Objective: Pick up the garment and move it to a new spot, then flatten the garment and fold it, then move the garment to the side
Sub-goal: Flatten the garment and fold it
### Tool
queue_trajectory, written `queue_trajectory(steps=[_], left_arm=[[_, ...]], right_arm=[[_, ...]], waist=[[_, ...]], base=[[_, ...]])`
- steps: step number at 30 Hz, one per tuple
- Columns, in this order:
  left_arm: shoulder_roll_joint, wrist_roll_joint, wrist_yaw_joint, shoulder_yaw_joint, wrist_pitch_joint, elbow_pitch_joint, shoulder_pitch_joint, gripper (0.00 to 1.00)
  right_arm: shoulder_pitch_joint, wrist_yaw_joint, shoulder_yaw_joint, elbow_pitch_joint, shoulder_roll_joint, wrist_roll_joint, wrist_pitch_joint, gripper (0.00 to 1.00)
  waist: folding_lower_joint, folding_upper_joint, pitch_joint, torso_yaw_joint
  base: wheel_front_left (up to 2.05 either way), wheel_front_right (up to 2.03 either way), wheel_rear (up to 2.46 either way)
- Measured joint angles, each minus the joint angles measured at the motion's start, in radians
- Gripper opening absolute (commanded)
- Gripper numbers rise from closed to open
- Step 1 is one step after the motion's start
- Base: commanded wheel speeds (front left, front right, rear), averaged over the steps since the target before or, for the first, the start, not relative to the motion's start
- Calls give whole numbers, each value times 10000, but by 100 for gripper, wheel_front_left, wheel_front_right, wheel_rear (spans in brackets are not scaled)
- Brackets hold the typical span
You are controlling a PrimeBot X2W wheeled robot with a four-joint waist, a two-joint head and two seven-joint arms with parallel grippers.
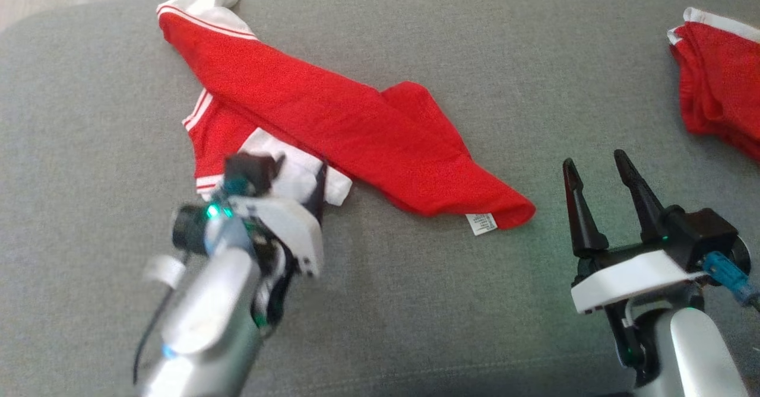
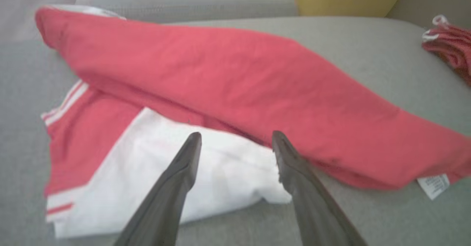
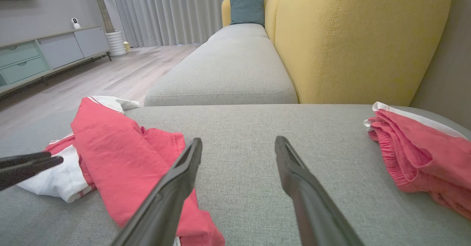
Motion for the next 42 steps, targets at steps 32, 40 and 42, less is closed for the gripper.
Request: queue_trajectory(steps=[32, 40, 42], left_arm=[[-8, 405, 759, -811, 217, -2, 432, 0], [25, 194, 1043, -548, -581, -926, 824, 0], [63, 132, 1170, -523, -752, -1377, 1272, 0]], right_arm=[[-27, 0, -8, 142, 0, 161, -163, 100], [-25, 0, -38, 174, 0, 174, -196, 100], [-20, 0, -96, 176, 0, 174, -203, 100]], waist=[[0, 0, 506, -529], [0, 0, 345, -384], [0, 0, 297, -309]], base=[[0, 0, 0], [0, 0, 0], [0, 0, 0]])
